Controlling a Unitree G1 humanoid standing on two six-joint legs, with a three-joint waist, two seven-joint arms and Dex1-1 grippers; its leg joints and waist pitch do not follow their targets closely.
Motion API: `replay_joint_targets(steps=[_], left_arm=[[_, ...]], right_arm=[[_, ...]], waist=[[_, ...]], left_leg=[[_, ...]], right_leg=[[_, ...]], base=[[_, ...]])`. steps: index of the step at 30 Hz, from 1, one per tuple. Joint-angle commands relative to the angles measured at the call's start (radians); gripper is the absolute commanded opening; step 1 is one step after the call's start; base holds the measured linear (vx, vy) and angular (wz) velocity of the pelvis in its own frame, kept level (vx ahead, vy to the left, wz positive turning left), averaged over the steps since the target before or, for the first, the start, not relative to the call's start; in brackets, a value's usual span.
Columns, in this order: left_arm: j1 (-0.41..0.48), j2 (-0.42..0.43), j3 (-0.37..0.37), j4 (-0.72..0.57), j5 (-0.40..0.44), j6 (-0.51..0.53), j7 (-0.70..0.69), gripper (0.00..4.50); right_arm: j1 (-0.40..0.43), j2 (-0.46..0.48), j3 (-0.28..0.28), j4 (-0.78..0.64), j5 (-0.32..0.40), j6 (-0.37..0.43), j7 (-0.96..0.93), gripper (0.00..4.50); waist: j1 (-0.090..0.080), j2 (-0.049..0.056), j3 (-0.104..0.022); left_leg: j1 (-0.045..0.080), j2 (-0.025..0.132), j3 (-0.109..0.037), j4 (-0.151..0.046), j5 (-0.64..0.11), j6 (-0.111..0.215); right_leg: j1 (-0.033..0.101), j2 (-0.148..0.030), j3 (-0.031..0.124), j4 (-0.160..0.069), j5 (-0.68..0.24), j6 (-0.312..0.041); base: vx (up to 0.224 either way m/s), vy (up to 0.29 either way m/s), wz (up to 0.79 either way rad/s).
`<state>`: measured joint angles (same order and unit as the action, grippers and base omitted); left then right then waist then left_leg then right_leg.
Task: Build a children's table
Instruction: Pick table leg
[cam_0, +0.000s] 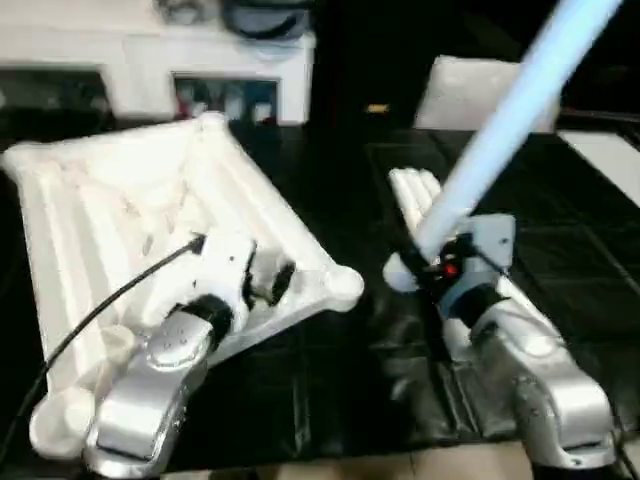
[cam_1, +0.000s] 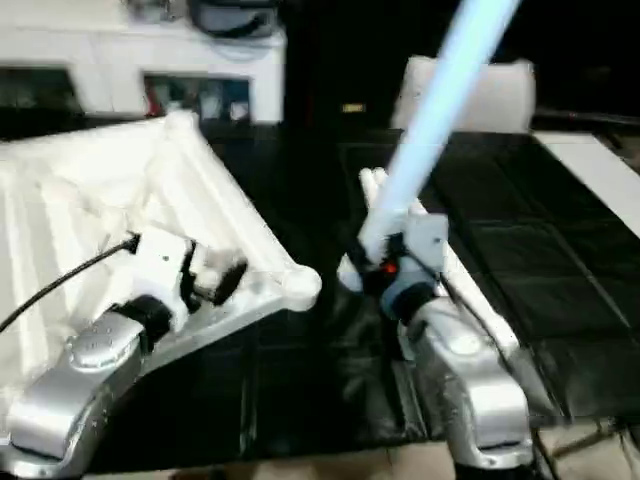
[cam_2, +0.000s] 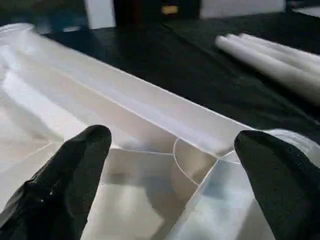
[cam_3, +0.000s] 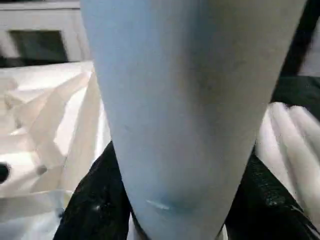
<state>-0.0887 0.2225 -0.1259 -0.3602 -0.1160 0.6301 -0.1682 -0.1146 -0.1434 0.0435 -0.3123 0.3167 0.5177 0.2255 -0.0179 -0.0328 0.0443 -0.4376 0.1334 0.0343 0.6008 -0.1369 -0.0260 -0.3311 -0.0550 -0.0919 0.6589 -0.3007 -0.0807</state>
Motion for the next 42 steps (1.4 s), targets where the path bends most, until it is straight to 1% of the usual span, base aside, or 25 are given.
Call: replay_joint_targets(steps=[1,2,3,5,6,7,8,9,10,11,12,14,16,18,20,24,31,34,35,37,38,39,40,41,42], left_arm=[[0.001,-0.008,-0.007,-0.023,0.011,0.018,0.008,4.5],[0.003,-0.006,0.0,-0.022,0.015,0.023,0.018,4.5],[0.006,-0.007,0.01,-0.023,0.015,0.01,0.023,4.5],[0.009,-0.014,0.027,-0.025,0.006,0.017,0.03,4.5],[0.009,-0.015,0.027,-0.025,0.005,0.017,0.03,4.5],[0.01,-0.008,0.023,-0.029,0.004,0.015,0.019,4.5],[0.011,0.0,0.019,-0.033,0.004,0.008,0.007,4.5],[0.009,0.015,0.015,-0.031,0.004,0.012,-0.011,4.5],[0.006,0.026,0.012,-0.025,0.002,0.014,-0.028,4.5],[0.003,0.036,0.007,-0.021,0.004,0.011,-0.039,4.5],[0.0,0.045,0.001,-0.016,0.007,0.004,-0.055,4.5],[-0.006,0.065,-0.012,-0.007,0.004,-0.008,-0.091,4.5],[-0.005,0.113,-0.046,-0.002,-0.016,-0.023,-0.18,4.5],[-0.001,0.142,-0.069,-0.004,-0.016,-0.021,-0.217,4.5],[0.0,0.17,-0.093,0.0,-0.009,-0.022,-0.245,4.5],[-0.017,0.179,-0.114,0.04,0.002,-0.016,-0.264,4.5],[-0.054,0.168,-0.123,0.123,0.031,-0.04,-0.256,4.5],[-0.081,0.154,-0.124,0.176,0.045,-0.047,-0.242,4.22],[-0.089,0.15,-0.126,0.189,0.048,-0.054,-0.242,4.14],[-0.106,0.141,-0.129,0.219,0.055,-0.068,-0.243,3.87],[-0.116,0.134,-0.129,0.236,0.058,-0.074,-0.241,3.76],[-0.133,0.121,-0.122,0.267,0.056,-0.083,-0.239,3.72],[-0.137,0.118,-0.12,0.274,0.055,-0.085,-0.239,3.72],[-0.155,0.11,-0.113,0.301,0.055,-0.093,-0.233,3.58],[-0.167,0.104,-0.106,0.317,0.056,-0.102,-0.226,3.43]], right_arm=[[-0.001,-0.014,-0.022,-0.016,0.012,0.009,-0.003,1.96],[0.004,0.006,-0.048,-0.018,0.046,0.034,-0.018,1.96],[0.006,0.001,-0.052,-0.023,0.048,0.042,-0.018,1.96],[0.007,-0.006,-0.055,-0.028,0.051,0.046,-0.013,1.96],[0.007,-0.006,-0.055,-0.028,0.051,0.046,-0.012,1.96],[0.008,-0.007,-0.062,-0.032,0.05,0.038,-0.01,1.96],[0.01,-0.011,-0.066,-0.033,0.029,0.011,-0.012,1.96],[0.012,-0.013,-0.075,-0.032,0.029,-0.001,-0.007,1.96],[0.013,-0.015,-0.083,-0.028,0.037,-0.01,0.001,1.96],[0.013,-0.014,-0.084,-0.026,0.037,-0.017,0.001,1.96],[0.011,-0.016,-0.085,-0.024,0.031,-0.021,-0.005,1.96],[0.009,-0.02,-0.087,-0.016,0.012,-0.021,-0.022,1.96],[0.01,-0.017,-0.099,-0.016,0.032,-0.024,-0.007,1.96],[0.009,-0.02,-0.1,-0.013,0.036,-0.031,0.005,1.96],[0.005,-0.007,-0.113,-0.007,0.045,-0.038,0.001,1.96],[-0.012,0.012,-0.122,0.016,0.048,-0.09,0.0,1.96],[-0.016,-0.011,-0.101,0.004,0.05,-0.042,0.021,1.96],[0.0,-0.017,-0.086,0.001,0.041,-0.047,0.037,1.96],[0.002,-0.017,-0.085,0.004,0.039,-0.053,0.035,1.96],[0.006,-0.016,-0.086,0.006,0.037,-0.058,0.028,1.96],[0.006,-0.015,-0.087,0.006,0.037,-0.058,0.025,1.96],[0.006,-0.015,-0.087,0.004,0.038,-0.055,0.024,1.96],[0.006,-0.015,-0.088,0.004,0.038,-0.054,0.024,1.96],[0.006,-0.015,-0.088,0.002,0.04,-0.049,0.025,1.96],[0.005,-0.015,-0.09,0.0,0.041,-0.044,0.025,1.96]], waist=[[-0.016,0.023,-0.044],[0.018,-0.015,-0.03],[0.058,-0.036,-0.032],[0.093,-0.049,-0.05],[0.092,-0.054,-0.047],[0.094,-0.054,-0.047],[0.098,-0.04,-0.051],[0.089,-0.011,-0.062],[0.055,0.019,-0.074],[0.03,0.031,-0.081],[0.036,0.039,-0.069],[0.032,0.025,-0.064],[0.039,0.012,-0.05],[0.035,0.008,-0.042],[0.033,0.006,-0.037],[0.02,-0.003,-0.029],[0.005,-0.006,-0.028],[-0.008,-0.003,-0.018],[-0.01,0.001,-0.017],[-0.004,0.019,-0.015],[0.048,0.036,-0.011],[0.09,-0.003,-0.029],[0.064,-0.073,-0.008],[0.057,-0.036,-0.008],[0.052,-0.042,-0.002]], left_leg=[[0.086,0.132,-0.05,-0.111,-0.301,0.231],[0.02,0.044,0.041,-0.059,-0.293,0.125],[0.015,0.048,0.062,0.024,-0.199,0.062],[-0.046,0.043,0.047,0.104,-0.151,0.077],[-0.073,0.041,0.029,0.133,-0.186,0.089],[-0.074,0.037,0.026,0.135,-0.185,0.085],[-0.043,0.045,0.03,0.085,-0.159,0.079],[0.009,0.063,0.042,-0.012,-0.062,0.108],[0.099,0.085,0.028,-0.038,0.147,0.254],[0.141,0.111,-0.004,-0.031,0.292,0.326],[0.121,0.126,-0.007,-0.034,0.392,0.353],[0.098,0.105,0.015,-0.043,0.33,0.241],[0.068,0.066,0.06,-0.067,-0.046,0.071],[0.066,0.067,0.067,-0.091,-0.353,-0.062],[0.073,0.066,0.066,-0.099,-0.52,-0.127],[0.077,0.063,0.066,-0.095,-0.625,-0.145],[0.073,0.062,0.065,-0.099,-0.632,-0.136],[0.089,0.062,0.062,-0.099,-0.747,-0.147],[0.089,0.065,0.06,-0.107,-0.773,-0.151],[0.045,0.082,0.063,-0.177,-0.873,-0.17],[-0.029,0.088,0.118,-0.272,-0.967,-0.185],[0.0,0.076,0.193,-0.246,-0.76,-0.144],[0.201,0.018,0.132,0.137,-0.348,-0.109],[0.163,0.02,0.075,0.136,-0.189,-0.067],[0.069,0.012,0.023,0.105,-0.123,-0.057]], right_leg=[[-0.035,-0.042,0.054,-0.04,-0.04,-0.154],[-0.003,-0.14,0.103,-0.132,-0.047,-0.099],[0.018,-0.233,0.139,-0.193,-0.321,0.017],[0.041,-0.26,0.211,-0.185,-0.408,0.165],[0.057,-0.268,0.223,-0.166,-0.286,0.166],[0.063,-0.262,0.213,-0.161,-0.211,0.133],[0.057,-0.21,0.185,-0.144,-0.029,-0.004],[0.058,-0.125,0.116,-0.11,0.126,-0.115],[-0.005,-0.017,0.052,-0.031,0.234,-0.121],[-0.048,0.003,0.034,0.002,0.192,-0.087],[-0.053,-0.01,0.038,-0.006,0.103,-0.022],[-0.03,-0.025,0.048,-0.041,0.136,-0.004],[0.003,-0.058,0.061,-0.089,0.041,-0.039],[-0.001,-0.066,0.068,-0.105,-0.141,-0.02],[-0.016,-0.075,0.073,-0.123,-0.277,0.026],[-0.036,-0.089,0.074,-0.157,-0.476,0.082],[-0.04,-0.086,0.067,-0.163,-0.5,0.081],[-0.046,-0.079,0.04,-0.181,-0.567,0.082],[-0.04,-0.076,0.034,-0.177,-0.553,0.08],[0.017,-0.049,0.012,-0.099,-0.393,0.062],[0.075,-0.012,-0.009,0.059,-0.21,0.046],[0.042,-0.015,0.048,0.066,-0.269,0.07],[-0.217,-0.156,0.127,-0.259,-0.969,0.132],[-0.189,-0.176,0.189,-0.264,-1.049,0.096],[-0.046,-0.18,0.175,-0.208,-0.905,0.024]], base=[[0.025,-0.144,0.53],[0.016,-0.139,0.23],[0.011,-0.105,-0.11],[0.014,-0.082,-0.12],[0.0,0.0,0.0],[0.0,0.0,0.0],[0.019,0.083,-0.06],[0.035,0.149,0.07],[0.035,0.149,0.07],[0.032,0.173,0.01],[-0.009,0.159,0.02],[-0.027,0.149,0.01],[-0.079,0.095,-0.07],[-0.107,0.035,-0.09],[-0.11,0.008,-0.1],[-0.104,-0.019,-0.06],[-0.074,-0.01,-0.07],[-0.076,0.008,-0.03],[-0.078,0.019,-0.04],[-0.083,0.022,-0.08],[-0.125,0.002,0.08],[-0.061,-0.094,0.32],[-0.061,-0.094,0.32],[0.161,-0.135,0.16],[0.178,0.018,-0.04]])
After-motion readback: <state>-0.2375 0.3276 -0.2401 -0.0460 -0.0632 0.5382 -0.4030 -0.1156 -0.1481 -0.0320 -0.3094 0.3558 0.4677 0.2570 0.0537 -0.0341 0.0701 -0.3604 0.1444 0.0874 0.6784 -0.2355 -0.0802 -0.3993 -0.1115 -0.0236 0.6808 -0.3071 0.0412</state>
